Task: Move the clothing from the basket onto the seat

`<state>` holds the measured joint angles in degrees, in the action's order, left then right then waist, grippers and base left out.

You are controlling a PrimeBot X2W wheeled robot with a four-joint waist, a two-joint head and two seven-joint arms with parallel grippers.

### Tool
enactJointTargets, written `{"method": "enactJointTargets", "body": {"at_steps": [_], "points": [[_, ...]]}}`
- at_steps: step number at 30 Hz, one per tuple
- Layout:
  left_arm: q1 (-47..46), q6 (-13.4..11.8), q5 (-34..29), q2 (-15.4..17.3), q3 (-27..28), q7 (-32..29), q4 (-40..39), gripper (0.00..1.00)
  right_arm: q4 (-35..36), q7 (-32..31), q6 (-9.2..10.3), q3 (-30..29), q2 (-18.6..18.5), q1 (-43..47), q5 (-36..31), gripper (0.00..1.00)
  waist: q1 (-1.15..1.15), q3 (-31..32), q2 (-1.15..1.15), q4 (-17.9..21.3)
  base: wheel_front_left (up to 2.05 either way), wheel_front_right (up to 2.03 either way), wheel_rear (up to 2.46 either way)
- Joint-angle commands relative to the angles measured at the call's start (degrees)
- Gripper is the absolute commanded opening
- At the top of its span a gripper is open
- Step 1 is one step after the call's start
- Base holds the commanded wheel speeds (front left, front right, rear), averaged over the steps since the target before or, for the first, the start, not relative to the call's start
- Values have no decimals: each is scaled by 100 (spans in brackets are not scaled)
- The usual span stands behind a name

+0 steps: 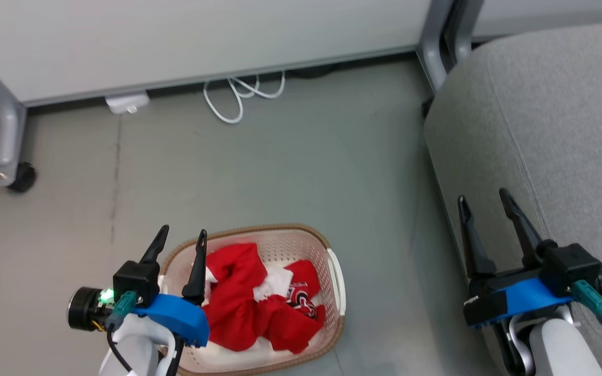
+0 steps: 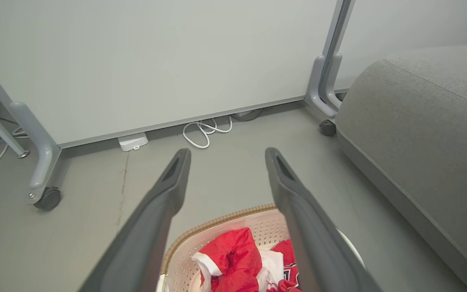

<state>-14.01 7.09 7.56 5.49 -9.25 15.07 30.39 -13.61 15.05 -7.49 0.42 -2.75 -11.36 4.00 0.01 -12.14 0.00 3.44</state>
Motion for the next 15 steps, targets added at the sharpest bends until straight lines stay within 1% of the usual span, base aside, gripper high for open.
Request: {"method": "enactJointTargets", "body": {"at_steps": [1, 5, 10, 15], "points": [[-186, 21, -21, 64, -53, 16, 88, 100, 58, 20, -1, -9, -22, -117, 18, 100, -1, -442, 0, 322, 0, 0, 0], [-545, 43, -61, 224, -243, 15, 397, 100, 178, 20, -1, 5, -20, -291, 45, 100, -1, -931, 0, 538, 0, 0, 0], [-918, 40, -22, 434, -623, 15, 881, 100, 285, 20, -1, 92, -18, -498, 136, 100, -1, -1466, 0, 796, 0, 0, 0], [-1279, 40, 104, 652, -1008, -26, 1365, 100, 354, 20, -1, 178, -18, -651, 254, 100, -1, -1923, 0, 953, 0, 0, 0]]}}
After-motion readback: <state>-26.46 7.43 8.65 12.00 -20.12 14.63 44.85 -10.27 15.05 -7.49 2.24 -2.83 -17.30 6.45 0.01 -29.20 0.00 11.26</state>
